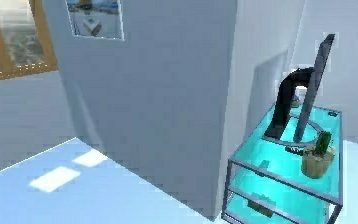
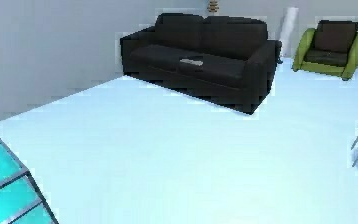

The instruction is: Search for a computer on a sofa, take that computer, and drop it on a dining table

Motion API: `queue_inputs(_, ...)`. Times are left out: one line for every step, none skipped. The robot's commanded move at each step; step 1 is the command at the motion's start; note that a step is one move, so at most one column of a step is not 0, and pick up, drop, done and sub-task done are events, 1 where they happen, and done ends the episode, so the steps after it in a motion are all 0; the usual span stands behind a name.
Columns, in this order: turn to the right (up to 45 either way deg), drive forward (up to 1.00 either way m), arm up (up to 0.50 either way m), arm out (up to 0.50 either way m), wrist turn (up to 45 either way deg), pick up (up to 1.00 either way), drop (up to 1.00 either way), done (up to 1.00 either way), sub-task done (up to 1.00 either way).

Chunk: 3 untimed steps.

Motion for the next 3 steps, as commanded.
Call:
queue_inputs(0.0,0.55,0.0,0.0,0.0,0.0,0.0,0.0,0.0)
queue_inputs(-45.0,0.0,0.0,0.0,0.0,0.0,0.0,0.0,0.0)
queue_inputs(-6.0,0.0,0.0,0.0,0.0,0.0,0.0,0.0,0.0)
